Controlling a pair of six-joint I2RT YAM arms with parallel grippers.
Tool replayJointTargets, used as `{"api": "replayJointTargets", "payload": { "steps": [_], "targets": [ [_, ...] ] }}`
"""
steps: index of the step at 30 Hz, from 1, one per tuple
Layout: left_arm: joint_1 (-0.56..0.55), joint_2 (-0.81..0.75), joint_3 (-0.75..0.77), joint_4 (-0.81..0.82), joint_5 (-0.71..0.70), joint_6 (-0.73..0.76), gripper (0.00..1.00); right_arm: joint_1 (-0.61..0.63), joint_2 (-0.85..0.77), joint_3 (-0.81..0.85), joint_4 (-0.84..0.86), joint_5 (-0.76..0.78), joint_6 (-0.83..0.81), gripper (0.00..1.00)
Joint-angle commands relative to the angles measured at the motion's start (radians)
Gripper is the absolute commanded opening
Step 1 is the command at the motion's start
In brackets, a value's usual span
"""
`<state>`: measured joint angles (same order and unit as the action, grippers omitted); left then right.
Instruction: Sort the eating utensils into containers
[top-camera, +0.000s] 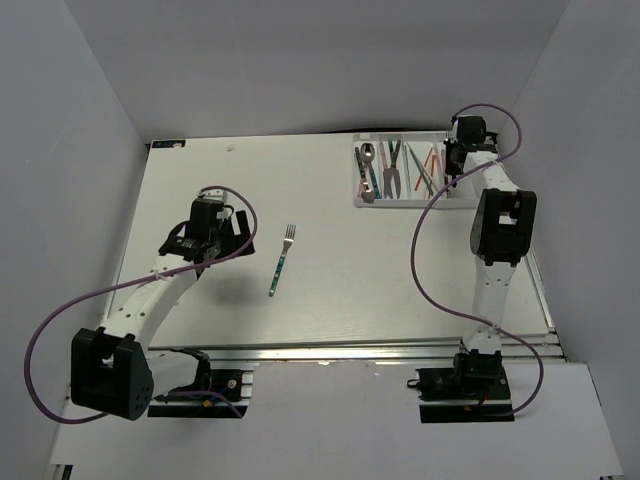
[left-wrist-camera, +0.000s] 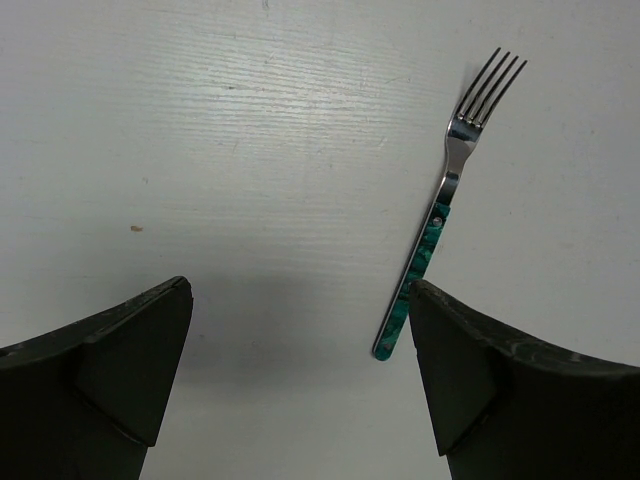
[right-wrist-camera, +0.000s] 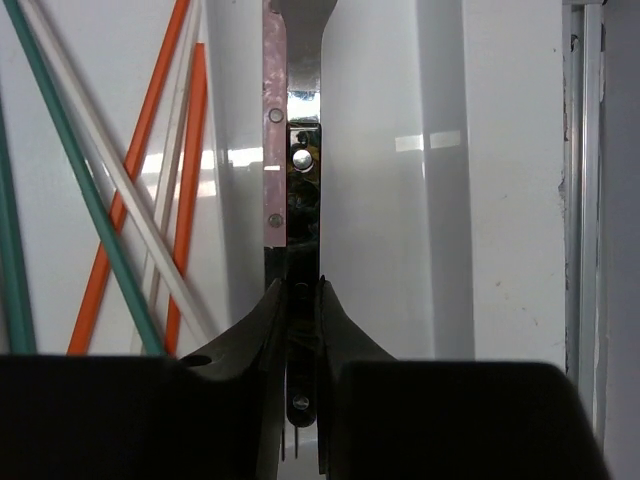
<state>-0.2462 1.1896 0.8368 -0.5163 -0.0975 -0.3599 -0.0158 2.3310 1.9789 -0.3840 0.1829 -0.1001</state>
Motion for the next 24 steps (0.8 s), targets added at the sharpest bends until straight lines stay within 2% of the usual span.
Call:
{"api": "replayJointTargets", "payload": {
  "steps": [1, 4, 7, 10, 11, 13, 15, 17, 20, 21, 23, 24],
  "targets": [
    [-0.002, -0.004, 0.012, 0.001, -0.005, -0.001, 0.98, -0.021, -0.052, -0.029, 0.069, -0.054, 0.005, 0.0],
    [-0.001, -0.001, 0.01, 0.002, -0.002, -0.001, 0.98, -0.024, -0.042, -0.014, 0.051, -0.068, 0.007, 0.04],
    [-0.001, -0.004, 0.01, 0.002, -0.004, -0.001, 0.98, -0.024, -0.058, -0.023, 0.046, -0.074, 0.017, 0.19],
    [-0.001, 0.001, 0.012, 0.002, 0.002, -0.005, 0.98, -0.024, -0.088, -0.041, 0.043, -0.072, 0.02, 0.37],
    [-0.001, 0.002, 0.013, 0.004, 0.008, -0.007, 0.98, -0.024, -0.097, -0.049, 0.04, -0.072, 0.029, 0.47],
    [-0.001, 0.01, 0.021, 0.004, 0.013, -0.025, 0.98, -0.024, -0.136, -0.055, 0.034, -0.082, 0.037, 0.52],
    [-0.004, 0.022, 0.028, 0.005, 0.024, -0.043, 0.98, -0.023, -0.189, -0.071, 0.022, -0.088, 0.059, 0.67],
    [-0.034, 0.033, 0.041, 0.004, 0.001, -0.083, 0.98, -0.019, -0.237, -0.089, 0.02, -0.089, 0.082, 0.88],
    [-0.129, 0.073, 0.064, -0.01, -0.108, -0.148, 0.98, 0.013, -0.373, -0.187, 0.023, -0.024, 0.154, 0.89],
    [-0.155, 0.087, 0.067, -0.011, -0.145, -0.165, 0.98, 0.069, -0.459, -0.278, 0.04, 0.034, 0.175, 0.89],
    [-0.209, 0.129, 0.061, 0.03, -0.131, -0.208, 0.98, 0.131, -0.554, -0.397, 0.092, 0.081, 0.178, 0.89],
    [-0.22, 0.145, 0.041, 0.054, -0.108, -0.218, 0.98, 0.19, -0.644, -0.525, 0.176, 0.114, 0.186, 0.89]
  ]
}}
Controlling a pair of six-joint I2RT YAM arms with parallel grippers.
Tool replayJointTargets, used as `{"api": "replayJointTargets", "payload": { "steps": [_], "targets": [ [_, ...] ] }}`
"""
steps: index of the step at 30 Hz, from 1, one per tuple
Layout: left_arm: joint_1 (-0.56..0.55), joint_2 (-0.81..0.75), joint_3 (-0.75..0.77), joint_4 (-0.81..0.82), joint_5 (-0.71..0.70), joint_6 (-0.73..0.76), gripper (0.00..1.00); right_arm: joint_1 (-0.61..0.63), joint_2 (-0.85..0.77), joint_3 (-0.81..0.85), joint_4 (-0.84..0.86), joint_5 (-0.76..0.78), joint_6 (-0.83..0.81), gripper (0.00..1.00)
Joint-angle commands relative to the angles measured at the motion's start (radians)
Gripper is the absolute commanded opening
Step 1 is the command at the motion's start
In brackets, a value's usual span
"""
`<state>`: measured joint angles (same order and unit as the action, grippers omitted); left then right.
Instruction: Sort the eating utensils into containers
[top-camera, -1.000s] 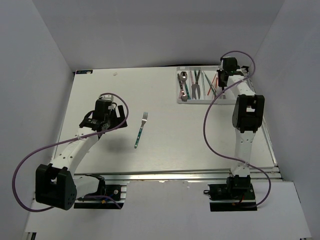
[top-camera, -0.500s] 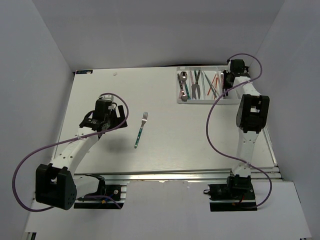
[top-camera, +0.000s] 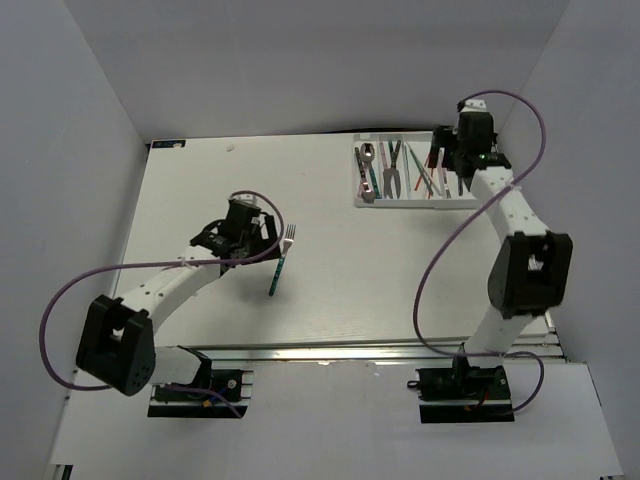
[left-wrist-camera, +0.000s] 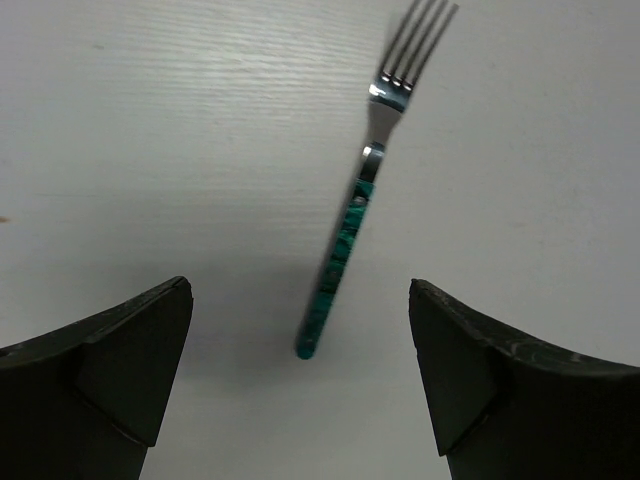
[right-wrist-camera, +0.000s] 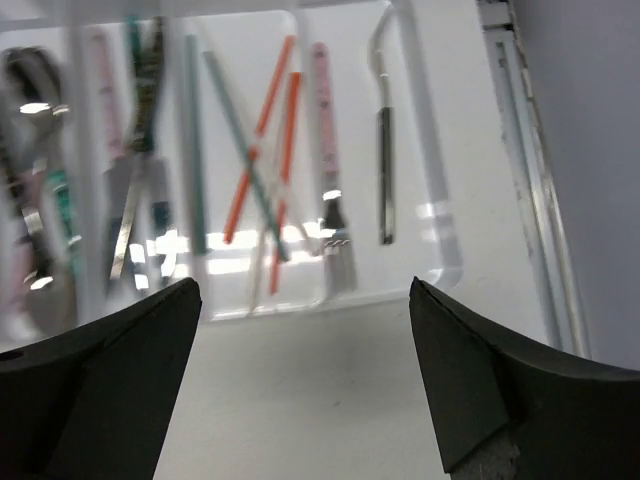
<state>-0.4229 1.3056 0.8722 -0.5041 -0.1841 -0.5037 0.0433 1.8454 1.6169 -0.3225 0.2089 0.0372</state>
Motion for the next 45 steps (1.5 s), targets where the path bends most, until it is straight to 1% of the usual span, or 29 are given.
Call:
{"api": "replayJointTargets", "payload": {
  "steps": [1, 2, 3, 4, 6, 9, 10, 11, 13, 14, 16, 17, 18, 20, 21, 23, 24, 25, 26, 27, 28, 29, 33, 34, 36, 37, 38, 41, 45],
  "targets": [
    [-0.06, 0.058, -0.008, 0.1, 0.021, -0.097, 0.98, 0.15, -0.201, -0.225, 0.153, 0.069, 0.067, 0.89],
    [-0.069, 0.076, -0.018, 0.123, 0.038, -0.102, 0.98, 0.161, -0.239, -0.28, 0.186, 0.008, 0.087, 0.89],
    [-0.08, 0.095, -0.024, 0.14, 0.049, -0.105, 0.98, 0.156, -0.302, -0.329, 0.215, -0.185, 0.105, 0.89],
    [-0.105, 0.115, -0.021, 0.16, 0.055, -0.104, 0.97, 0.155, -0.328, -0.41, 0.258, -0.266, 0.143, 0.89],
    [-0.132, 0.167, -0.006, 0.168, 0.048, -0.098, 0.96, 0.165, -0.382, -0.472, 0.296, -0.368, 0.174, 0.87],
    [-0.16, 0.228, 0.004, 0.176, 0.014, -0.084, 0.91, 0.196, -0.393, -0.508, 0.277, -0.375, 0.184, 0.79],
    [-0.162, 0.244, 0.013, 0.173, 0.006, -0.078, 0.87, 0.199, -0.394, -0.514, 0.254, -0.382, 0.184, 0.77],
    [-0.162, 0.282, 0.017, 0.17, -0.018, -0.075, 0.82, 0.205, -0.394, -0.52, 0.25, -0.397, 0.184, 0.74],
    [-0.162, 0.313, 0.031, 0.164, -0.044, -0.065, 0.78, 0.219, -0.413, -0.538, 0.247, -0.399, 0.182, 0.74],
    [-0.162, 0.328, 0.036, 0.161, -0.072, -0.064, 0.72, 0.224, -0.434, -0.563, 0.252, -0.391, 0.182, 0.74],
    [-0.162, 0.371, 0.048, 0.159, -0.084, -0.062, 0.62, 0.227, -0.449, -0.58, 0.254, -0.39, 0.182, 0.74],
    [-0.162, 0.383, 0.053, 0.156, -0.089, -0.062, 0.54, 0.23, -0.463, -0.594, 0.252, -0.396, 0.181, 0.74],
    [-0.162, 0.403, 0.056, 0.159, -0.089, -0.065, 0.5, 0.231, -0.469, -0.598, 0.252, -0.396, 0.181, 0.74],
    [-0.162, 0.42, 0.051, 0.164, -0.081, -0.068, 0.49, 0.234, -0.482, -0.603, 0.247, -0.402, 0.179, 0.73],
    [-0.162, 0.431, 0.048, 0.17, -0.068, -0.07, 0.37, 0.234, -0.485, -0.604, 0.246, -0.407, 0.179, 0.73],
    [-0.166, 0.435, 0.037, 0.174, -0.055, -0.075, 0.26, 0.234, -0.491, -0.612, 0.267, -0.437, 0.184, 0.74],
    [-0.172, 0.435, 0.036, 0.176, -0.051, -0.078, 0.11, 0.234, -0.494, -0.629, 0.287, -0.462, 0.203, 0.75],
    [-0.178, 0.435, 0.034, 0.173, -0.052, -0.079, 0.02, 0.234, -0.494, -0.643, 0.31, -0.488, 0.217, 0.84],
    [-0.183, 0.435, 0.034, 0.168, -0.055, -0.081, 0.0, 0.236, -0.489, -0.658, 0.353, -0.556, 0.239, 0.89],
    [-0.197, 0.429, 0.036, 0.162, -0.057, -0.082, 0.0, 0.234, -0.485, -0.689, 0.415, -0.631, 0.28, 0.89],
    [-0.204, 0.422, 0.037, 0.157, -0.06, -0.082, 0.0, 0.234, -0.476, -0.704, 0.448, -0.632, 0.303, 0.89],
    [-0.212, 0.414, 0.045, 0.15, -0.066, -0.084, 0.0, 0.236, -0.45, -0.719, 0.482, -0.701, 0.332, 0.89],
    [-0.247, 0.347, 0.051, 0.163, -0.075, -0.11, 0.0, 0.266, -0.368, -0.799, 0.644, -0.79, 0.487, 0.89],
    [-0.252, 0.324, 0.045, 0.179, -0.071, -0.114, 0.0, 0.28, -0.35, -0.83, 0.711, -0.795, 0.544, 0.89],
    [-0.26, 0.255, 0.024, 0.252, -0.054, -0.131, 0.0, 0.338, -0.299, -0.859, 0.776, -0.784, 0.596, 0.89],
    [-0.261, 0.232, -0.004, 0.278, -0.022, -0.136, 0.0, 0.375, -0.272, -0.883, 0.842, -0.772, 0.645, 0.89],
    [-0.263, 0.197, -0.016, 0.329, -0.006, -0.139, 0.0, 0.389, -0.262, -0.896, 0.87, -0.76, 0.673, 0.89],
    [-0.263, 0.163, -0.041, 0.386, 0.07, -0.151, 0.0, 0.423, -0.23, -0.942, 0.991, -0.743, 0.774, 0.89],
    [-0.266, 0.15, -0.044, 0.432, 0.17, -0.159, 0.0, 0.46, -0.207, -0.931, 1.02, -0.707, 0.802, 0.88]
  ]
}}
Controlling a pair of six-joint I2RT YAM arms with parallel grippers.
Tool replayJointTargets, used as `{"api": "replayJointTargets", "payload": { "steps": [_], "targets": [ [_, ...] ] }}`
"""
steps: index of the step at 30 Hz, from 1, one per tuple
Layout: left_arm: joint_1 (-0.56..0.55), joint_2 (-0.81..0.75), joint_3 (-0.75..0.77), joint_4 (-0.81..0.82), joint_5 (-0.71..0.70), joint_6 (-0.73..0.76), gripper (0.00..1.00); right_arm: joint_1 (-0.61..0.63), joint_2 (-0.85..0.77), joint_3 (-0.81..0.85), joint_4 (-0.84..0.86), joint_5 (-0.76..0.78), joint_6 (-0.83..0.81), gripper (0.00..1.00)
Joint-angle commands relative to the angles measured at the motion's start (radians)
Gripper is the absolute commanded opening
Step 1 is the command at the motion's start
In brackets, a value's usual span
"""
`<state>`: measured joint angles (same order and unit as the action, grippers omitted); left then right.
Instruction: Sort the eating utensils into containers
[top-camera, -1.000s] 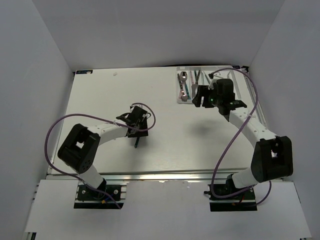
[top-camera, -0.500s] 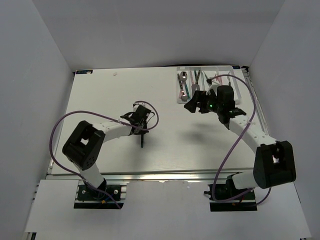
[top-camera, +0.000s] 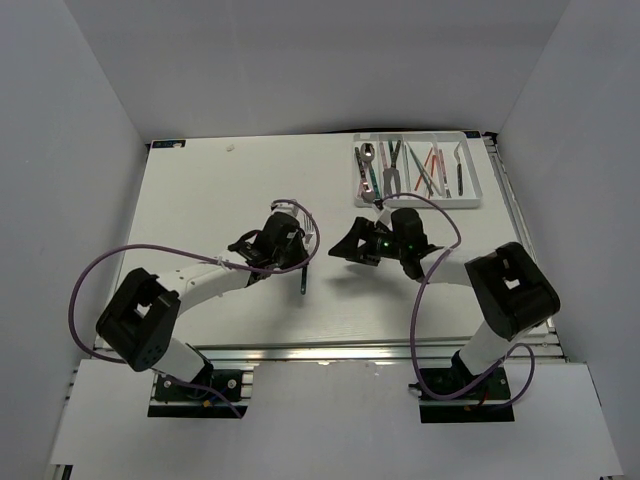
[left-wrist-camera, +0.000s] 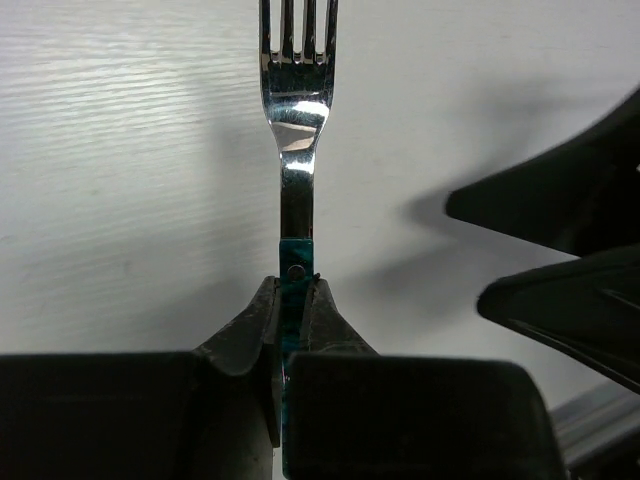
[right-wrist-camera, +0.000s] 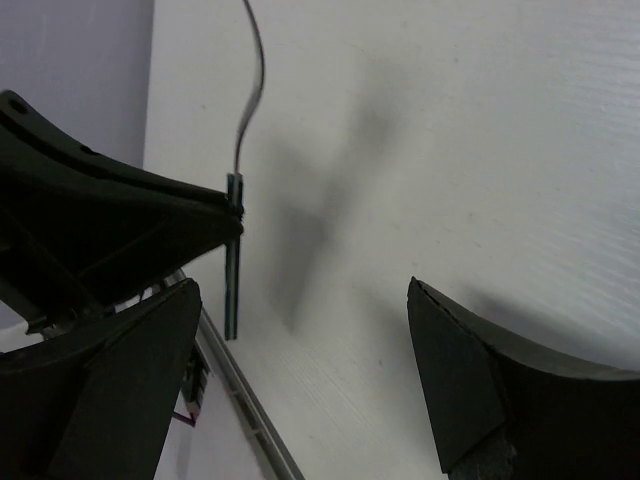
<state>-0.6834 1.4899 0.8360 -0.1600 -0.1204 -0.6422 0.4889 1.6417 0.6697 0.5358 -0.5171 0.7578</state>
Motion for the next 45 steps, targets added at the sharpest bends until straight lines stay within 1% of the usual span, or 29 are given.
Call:
{"api": "replayJointTargets", "payload": {
  "steps": [1, 2, 6, 12, 15, 16, 17, 18, 19, 21, 22, 23, 24, 25, 26, 28, 29, 30, 31, 32, 33, 35, 36, 38, 39, 41, 42, 43, 45],
  "targets": [
    [-0.005, -0.034, -0.009, 0.097, 0.119, -0.022, 0.0, 0.023, 0.006, 0.022, 0.168, 0.011, 0.086, 0.88],
    [-0.005, -0.033, -0.009, 0.106, 0.119, -0.024, 0.0, 0.028, 0.013, 0.037, 0.18, 0.005, 0.09, 0.87],
    [-0.007, -0.04, -0.02, 0.152, 0.217, -0.037, 0.0, 0.056, 0.049, 0.088, 0.153, 0.011, 0.089, 0.84],
    [-0.018, -0.08, -0.026, 0.211, 0.254, -0.034, 0.0, 0.099, 0.107, 0.142, 0.099, 0.052, 0.087, 0.75],
    [-0.022, -0.092, -0.031, 0.217, 0.265, -0.025, 0.0, 0.111, 0.135, 0.169, 0.101, 0.042, 0.09, 0.54],
    [-0.022, -0.094, -0.031, 0.217, 0.266, -0.024, 0.0, 0.111, 0.139, 0.175, 0.111, 0.035, 0.095, 0.36],
    [-0.022, -0.097, -0.032, 0.212, 0.263, -0.02, 0.0, 0.112, 0.139, 0.177, 0.121, 0.029, 0.095, 0.25],
    [-0.022, -0.097, -0.028, 0.205, 0.255, -0.017, 0.0, 0.111, 0.136, 0.179, 0.127, 0.026, 0.095, 0.06],
    [-0.021, -0.099, -0.023, 0.168, 0.222, -0.013, 0.14, 0.109, 0.124, 0.177, 0.122, 0.032, 0.091, 0.0],
    [-0.022, -0.1, 0.0, 0.085, 0.159, 0.002, 0.39, 0.102, 0.11, 0.18, 0.106, 0.035, 0.066, 0.0],
    [-0.021, -0.097, 0.043, -0.014, 0.095, 0.015, 0.49, 0.08, 0.096, 0.194, 0.054, 0.041, 0.046, 0.0],
    [-0.022, -0.094, 0.07, -0.068, 0.068, 0.041, 0.66, 0.064, 0.087, 0.206, 0.015, 0.048, -0.009, 0.0],
    [-0.022, -0.103, 0.096, -0.12, 0.039, 0.055, 0.77, 0.042, 0.081, 0.218, -0.025, 0.052, -0.044, 0.0],
    [-0.022, -0.114, 0.138, -0.212, 0.013, 0.068, 0.92, -0.014, 0.069, 0.237, -0.072, 0.06, -0.082, 0.0],
    [-0.022, -0.131, 0.152, -0.251, -0.049, 0.096, 0.98, -0.045, 0.069, 0.293, -0.189, 0.063, -0.175, 0.0],
    [-0.021, -0.203, 0.187, -0.359, -0.119, 0.125, 0.98, -0.153, 0.099, 0.391, -0.348, 0.1, -0.297, 0.0],
    [-0.022, -0.227, 0.195, -0.39, -0.183, 0.153, 0.98, -0.183, 0.118, 0.516, -0.52, 0.129, -0.421, 0.0],
    [-0.022, -0.252, 0.202, -0.42, -0.215, 0.17, 0.98, -0.246, 0.166, 0.586, -0.616, 0.211, -0.477, 0.0],
    [-0.021, -0.293, 0.209, -0.474, -0.246, 0.188, 0.98, -0.275, 0.194, 0.657, -0.696, 0.265, -0.526, 0.0],
    [-0.022, -0.31, 0.213, -0.495, -0.271, 0.225, 0.98, -0.301, 0.223, 0.785, -0.762, 0.316, -0.564, 0.0],
    [-0.022, -0.325, 0.209, -0.513, -0.309, 0.245, 0.98, -0.355, 0.277, 0.842, -0.851, 0.401, -0.609, 0.0],
    [-0.022, -0.364, 0.175, -0.532, -0.334, 0.294, 0.98, -0.406, 0.325, 0.945, -0.895, 0.443, -0.638, 0.0],
    [-0.021, -0.375, 0.155, -0.529, -0.358, 0.303, 0.98, -0.442, 0.372, 1.043, -0.918, 0.474, -0.649, 0.0],
    [-0.022, -0.402, 0.111, -0.497, -0.384, 0.303, 0.98, -0.466, 0.427, 1.16, -0.948, 0.511, -0.699, 0.0],
    [-0.022, -0.41, 0.065, -0.483, -0.393, 0.293, 0.98, -0.478, 0.488, 1.282, -0.961, 0.579, -0.719, 0.0],
    [-0.022, -0.418, 0.01, -0.443, -0.355, 0.286, 0.98, -0.478, 0.562, 1.414, -0.987, 0.601, -0.796, 0.0],
    [-0.022, -0.412, 0.002, -0.438, -0.337, 0.283, 0.98, -0.513, 0.642, 1.482, -0.993, 0.633, -0.819, 0.0],
    [-0.022, -0.401, 0.0, -0.443, -0.325, 0.28, 0.98, -0.519, 0.679, 1.607, -0.996, 0.641, -0.869, 0.0],
    [-0.022, -0.359, 0.006, -0.447, -0.309, 0.28, 0.98, -0.53, 0.769, 1.7, -0.994, 0.641, -0.913, 0.0]
  ]
}}
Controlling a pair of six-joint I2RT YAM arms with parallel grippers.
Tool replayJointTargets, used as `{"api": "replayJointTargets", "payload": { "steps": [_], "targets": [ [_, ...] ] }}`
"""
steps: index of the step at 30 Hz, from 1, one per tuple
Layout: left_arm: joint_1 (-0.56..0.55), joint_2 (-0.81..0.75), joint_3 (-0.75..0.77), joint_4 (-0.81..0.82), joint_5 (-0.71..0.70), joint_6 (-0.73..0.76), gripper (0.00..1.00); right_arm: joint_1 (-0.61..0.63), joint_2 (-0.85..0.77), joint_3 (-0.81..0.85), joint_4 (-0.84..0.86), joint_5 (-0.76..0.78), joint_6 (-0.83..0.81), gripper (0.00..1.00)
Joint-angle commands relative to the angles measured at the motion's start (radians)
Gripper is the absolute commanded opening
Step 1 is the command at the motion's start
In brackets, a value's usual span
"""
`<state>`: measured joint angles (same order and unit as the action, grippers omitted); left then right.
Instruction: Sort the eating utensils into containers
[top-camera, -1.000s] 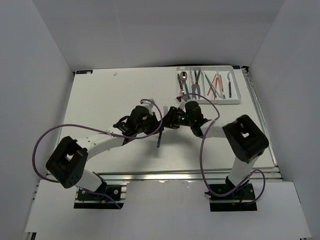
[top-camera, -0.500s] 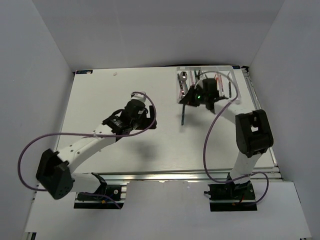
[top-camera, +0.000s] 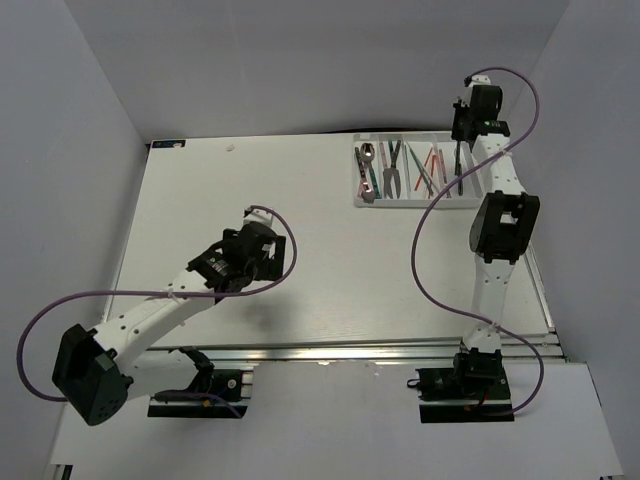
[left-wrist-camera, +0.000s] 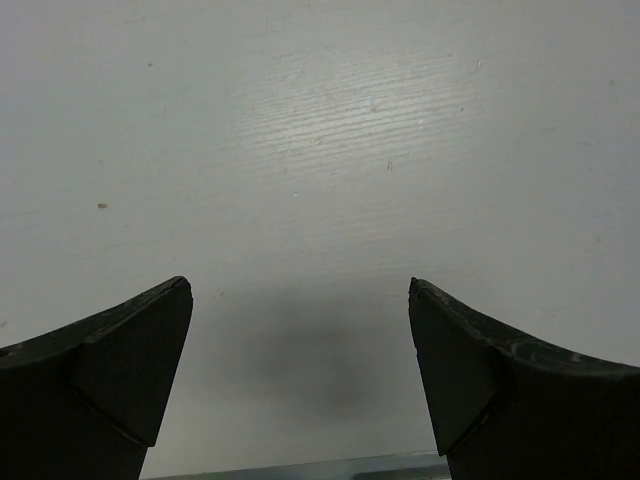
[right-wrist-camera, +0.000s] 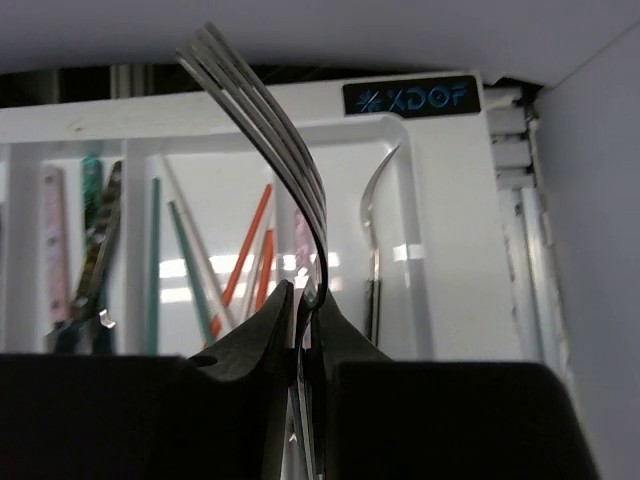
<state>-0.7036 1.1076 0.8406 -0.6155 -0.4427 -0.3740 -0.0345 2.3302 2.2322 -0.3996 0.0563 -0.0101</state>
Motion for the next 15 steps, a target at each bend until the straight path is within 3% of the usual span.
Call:
{"api": "replayJointTargets", "payload": {
  "steps": [1, 5, 11, 14, 15],
  "targets": [
    [-0.002, 0.035, 0.0, 0.011, 0.021, 0.015, 0.98, -0.01, 0.092, 0.165, -0.027, 0.063, -0.162, 0.0],
    [-0.002, 0.095, 0.006, 0.01, 0.039, 0.017, 0.98, -0.018, 0.09, 0.084, 0.065, 0.042, -0.156, 0.0],
    [-0.002, 0.11, 0.008, 0.005, 0.029, 0.015, 0.97, -0.042, 0.101, 0.043, 0.061, 0.002, -0.116, 0.0],
    [-0.002, 0.092, 0.003, 0.011, 0.035, 0.015, 0.98, -0.054, 0.077, 0.012, 0.065, 0.0, -0.088, 0.23],
    [-0.002, 0.09, 0.003, 0.011, 0.036, 0.015, 0.98, -0.056, 0.055, -0.006, 0.068, -0.004, -0.077, 0.4]
  ]
}}
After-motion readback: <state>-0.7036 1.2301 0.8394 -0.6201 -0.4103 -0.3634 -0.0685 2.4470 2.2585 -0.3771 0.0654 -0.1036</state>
